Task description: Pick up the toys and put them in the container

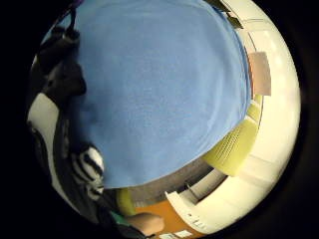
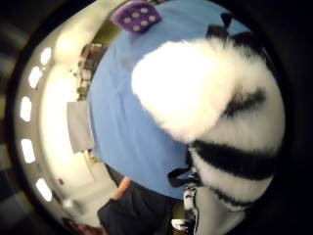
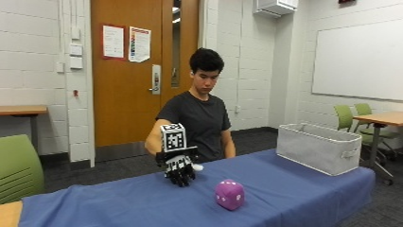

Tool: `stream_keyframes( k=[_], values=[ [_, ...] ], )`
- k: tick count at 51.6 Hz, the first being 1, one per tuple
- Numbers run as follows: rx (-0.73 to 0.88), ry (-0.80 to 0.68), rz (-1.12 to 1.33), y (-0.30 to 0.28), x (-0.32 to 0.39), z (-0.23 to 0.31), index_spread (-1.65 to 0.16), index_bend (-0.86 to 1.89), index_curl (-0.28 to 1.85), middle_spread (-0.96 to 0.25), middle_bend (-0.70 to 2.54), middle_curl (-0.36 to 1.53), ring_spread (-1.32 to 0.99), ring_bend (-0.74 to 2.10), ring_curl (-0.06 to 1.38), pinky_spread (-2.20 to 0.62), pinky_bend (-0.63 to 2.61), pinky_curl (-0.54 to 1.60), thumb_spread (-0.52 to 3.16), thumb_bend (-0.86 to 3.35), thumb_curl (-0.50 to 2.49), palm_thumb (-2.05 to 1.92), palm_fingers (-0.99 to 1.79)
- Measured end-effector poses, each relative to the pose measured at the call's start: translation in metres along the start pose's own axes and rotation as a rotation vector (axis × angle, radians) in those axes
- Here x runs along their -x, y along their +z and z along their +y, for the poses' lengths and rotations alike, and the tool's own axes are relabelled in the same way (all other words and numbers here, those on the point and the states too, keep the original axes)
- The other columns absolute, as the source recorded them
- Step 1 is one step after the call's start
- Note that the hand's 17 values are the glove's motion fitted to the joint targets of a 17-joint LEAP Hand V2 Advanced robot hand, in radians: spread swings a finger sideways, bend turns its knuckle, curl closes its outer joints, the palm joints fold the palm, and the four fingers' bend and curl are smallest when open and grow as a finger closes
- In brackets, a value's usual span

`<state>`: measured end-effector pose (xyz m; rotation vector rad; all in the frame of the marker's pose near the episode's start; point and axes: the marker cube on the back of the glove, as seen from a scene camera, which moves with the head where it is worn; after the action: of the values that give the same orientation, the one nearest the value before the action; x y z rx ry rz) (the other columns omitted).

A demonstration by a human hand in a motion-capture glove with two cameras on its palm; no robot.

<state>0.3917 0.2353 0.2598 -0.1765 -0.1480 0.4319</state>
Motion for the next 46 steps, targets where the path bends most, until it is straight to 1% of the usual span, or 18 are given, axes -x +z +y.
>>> stream_keyframes(
  k=[2, 3, 4, 5, 6, 7, 8, 9, 12, 16, 21, 26, 29, 32, 35, 40, 46],
  values=[
    [-0.027, 0.012, 0.015, -0.003, 0.003, 0.002, -0.37, 0.28, 0.36, -0.15, 0.23, 0.37, -0.33, 0.54, 0.32, -0.18, 0.85, 0.35, 1.25, 0.15, 0.32, 0.34, 0.54],
    [-0.046, 0.019, 0.028, -0.004, 0.005, 0.003, -0.38, 0.28, 0.37, -0.15, 0.20, 0.36, -0.33, 0.51, 0.31, -0.18, 0.85, 0.35, 1.26, 0.14, 0.31, 0.32, 0.44],
    [-0.071, 0.026, 0.044, -0.004, 0.007, 0.005, -0.37, 0.27, 0.38, -0.18, 0.29, 0.40, -0.36, 0.62, 0.36, -0.21, 0.85, 0.36, 1.26, 0.18, 0.34, 0.40, 0.67],
    [-0.098, 0.032, 0.060, -0.004, 0.009, 0.006, -0.38, 0.24, 0.37, -0.19, 0.31, 0.39, -0.38, 0.65, 0.35, -0.23, 0.84, 0.34, 1.26, 0.20, 0.36, 0.43, 0.77],
    [-0.123, 0.037, 0.070, -0.004, 0.010, 0.008, -0.38, 0.21, 0.36, -0.21, 0.32, 0.39, -0.39, 0.68, 0.34, -0.25, 0.83, 0.33, 1.25, 0.20, 0.37, 0.45, 0.81],
    [-0.144, 0.040, 0.074, -0.004, 0.011, 0.008, -0.38, 0.19, 0.36, -0.23, 0.36, 0.41, -0.41, 0.72, 0.36, -0.27, 0.86, 0.34, 1.20, 0.20, 0.39, 0.48, 0.95],
    [-0.162, 0.043, 0.070, -0.003, 0.011, 0.007, -0.38, 0.17, 0.35, -0.24, 0.36, 0.41, -0.41, 0.73, 0.36, -0.29, 0.85, 0.32, 1.19, 0.21, 0.40, 0.50, 0.97],
    [-0.184, 0.049, 0.062, -0.003, 0.010, 0.003, -0.38, 0.16, 0.35, -0.25, 0.42, 0.43, -0.41, 0.76, 0.38, -0.32, 0.83, 0.32, 1.16, 0.21, 0.42, 0.51, 1.06],
    [-0.231, 0.071, 0.035, -0.005, 0.008, -0.010, -0.38, 0.20, 0.38, -0.29, 0.52, 0.47, -0.43, 0.83, 0.42, -0.37, 0.77, 0.33, 1.07, 0.19, 0.46, 0.54, 1.17],
    [-0.097, 0.002, 0.036, -0.010, 0.009, -0.004, -0.38, 0.23, 0.42, -0.32, 0.60, 0.51, -0.43, 0.88, 0.45, -0.41, 0.75, 0.33, 0.98, 0.18, 0.50, 0.55, 1.21],
    [-0.070, -0.052, 0.001, -0.030, 0.023, -0.006, -0.37, 0.31, 0.48, -0.34, 0.68, 0.55, -0.43, 0.91, 0.47, -0.43, 0.74, 0.34, 0.88, 0.15, 0.55, 0.55, 1.25],
    [-0.111, -0.119, -0.044, -0.063, 0.046, -0.008, -0.36, 0.36, 0.52, -0.35, 0.73, 0.57, -0.44, 0.92, 0.48, -0.44, 0.75, 0.35, 0.81, 0.12, 0.60, 0.54, 1.24],
    [-0.143, -0.134, -0.050, -0.087, 0.067, -0.007, -0.35, 0.38, 0.55, -0.36, 0.76, 0.58, -0.44, 0.93, 0.49, -0.44, 0.76, 0.35, 0.77, 0.10, 0.63, 0.53, 1.23],
    [-0.179, -0.138, -0.054, -0.122, 0.101, -0.005, -0.34, 0.39, 0.57, -0.36, 0.78, 0.59, -0.43, 0.94, 0.49, -0.45, 0.77, 0.36, 0.73, 0.09, 0.65, 0.52, 1.22],
    [-0.230, -0.185, -0.046, -0.155, 0.135, -0.010, -0.34, 0.41, 0.59, -0.36, 0.79, 0.60, -0.44, 0.95, 0.49, -0.45, 0.78, 0.37, 0.71, 0.08, 0.68, 0.52, 1.22],
    [-0.292, -0.238, -0.030, -0.190, 0.177, -0.019, -0.33, 0.42, 0.62, -0.36, 0.82, 0.60, -0.44, 0.96, 0.49, -0.45, 0.79, 0.37, 0.67, 0.06, 0.72, 0.52, 1.21],
    [-0.342, -0.340, -0.010, -0.231, 0.245, -0.033, -0.32, 0.43, 0.65, -0.36, 0.83, 0.61, -0.43, 0.97, 0.50, -0.45, 0.80, 0.38, 0.63, 0.05, 0.76, 0.51, 1.19]
  ],
)
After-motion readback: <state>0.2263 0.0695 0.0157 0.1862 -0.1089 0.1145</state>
